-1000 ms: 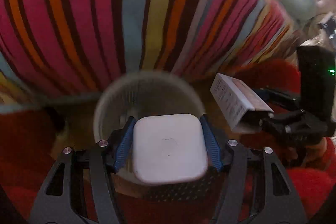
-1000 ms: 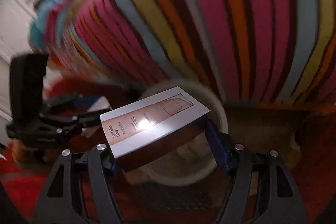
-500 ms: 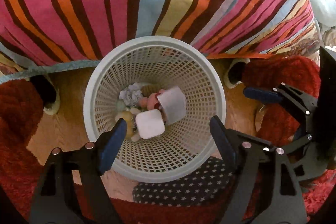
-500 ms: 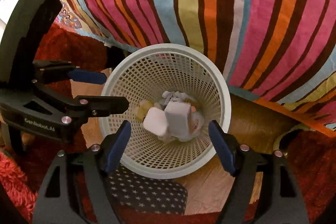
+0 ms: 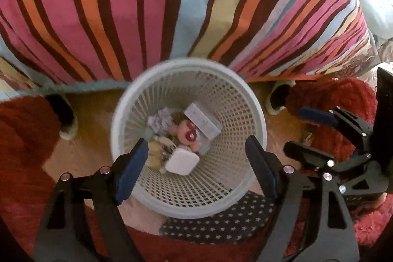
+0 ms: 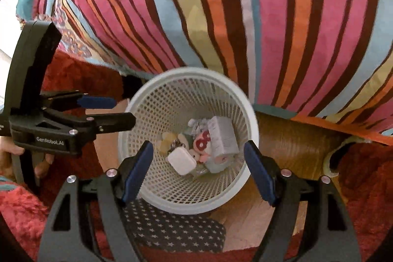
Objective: Collect trash
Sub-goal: 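Grasp floral tissue pack with left tool while right tool grasps green Ve box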
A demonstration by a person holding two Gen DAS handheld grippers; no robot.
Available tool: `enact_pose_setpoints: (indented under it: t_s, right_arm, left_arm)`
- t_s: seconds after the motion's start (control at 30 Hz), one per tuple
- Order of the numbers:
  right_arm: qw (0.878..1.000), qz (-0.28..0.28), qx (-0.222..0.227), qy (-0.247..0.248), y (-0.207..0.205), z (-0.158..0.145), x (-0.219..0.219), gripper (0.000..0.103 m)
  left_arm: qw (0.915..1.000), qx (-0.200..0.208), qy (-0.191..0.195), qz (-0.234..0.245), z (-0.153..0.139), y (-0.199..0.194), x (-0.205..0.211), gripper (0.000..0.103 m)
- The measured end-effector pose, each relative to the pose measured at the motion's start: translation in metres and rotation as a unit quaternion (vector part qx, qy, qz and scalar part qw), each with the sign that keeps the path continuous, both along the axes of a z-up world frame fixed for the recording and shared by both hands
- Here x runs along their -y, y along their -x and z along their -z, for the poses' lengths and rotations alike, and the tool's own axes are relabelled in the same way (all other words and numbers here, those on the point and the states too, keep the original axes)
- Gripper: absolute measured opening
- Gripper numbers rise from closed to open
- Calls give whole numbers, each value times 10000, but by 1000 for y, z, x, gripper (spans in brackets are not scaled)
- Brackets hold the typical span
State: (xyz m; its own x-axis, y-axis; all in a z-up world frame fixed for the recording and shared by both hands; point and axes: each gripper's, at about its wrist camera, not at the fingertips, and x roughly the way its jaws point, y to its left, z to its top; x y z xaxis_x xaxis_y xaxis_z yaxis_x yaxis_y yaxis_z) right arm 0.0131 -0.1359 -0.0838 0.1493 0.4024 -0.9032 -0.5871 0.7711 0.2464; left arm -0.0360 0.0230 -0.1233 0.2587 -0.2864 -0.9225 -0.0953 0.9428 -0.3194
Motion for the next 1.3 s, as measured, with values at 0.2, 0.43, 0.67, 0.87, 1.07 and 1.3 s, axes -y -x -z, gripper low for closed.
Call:
enact_pose_setpoints:
  t_s: [0.2, 0.43, 0.67, 0.87, 1.07, 1.3]
  right_arm:
    - [9958, 353, 498, -675, -16, -64, 21, 72]
    - [9721, 1012, 1779, -1146, -67, -140, 45, 72]
    - [9557, 1245, 2442, -1074, -144, -167, 34, 72]
    - [9563, 1172, 2489, -991, -206, -169, 6, 72]
    - [9660, 822, 2380, -582, -270, -158, -46, 72]
    - [9726, 605, 2219, -352, -318, -152, -88, 72]
  left_arm:
    - [9966, 795, -200, -12, -64, -8, -13, 79]
    - [9799, 1853, -727, -137, -145, -56, -38, 79]
    - [9631, 2447, -1050, -399, -190, -133, -61, 79]
    - [9573, 2648, -1021, -559, -202, -214, -74, 79]
    - [9657, 2391, -564, -839, -205, -318, -91, 79]
    - [9713, 2025, -83, -1242, -206, -391, -88, 79]
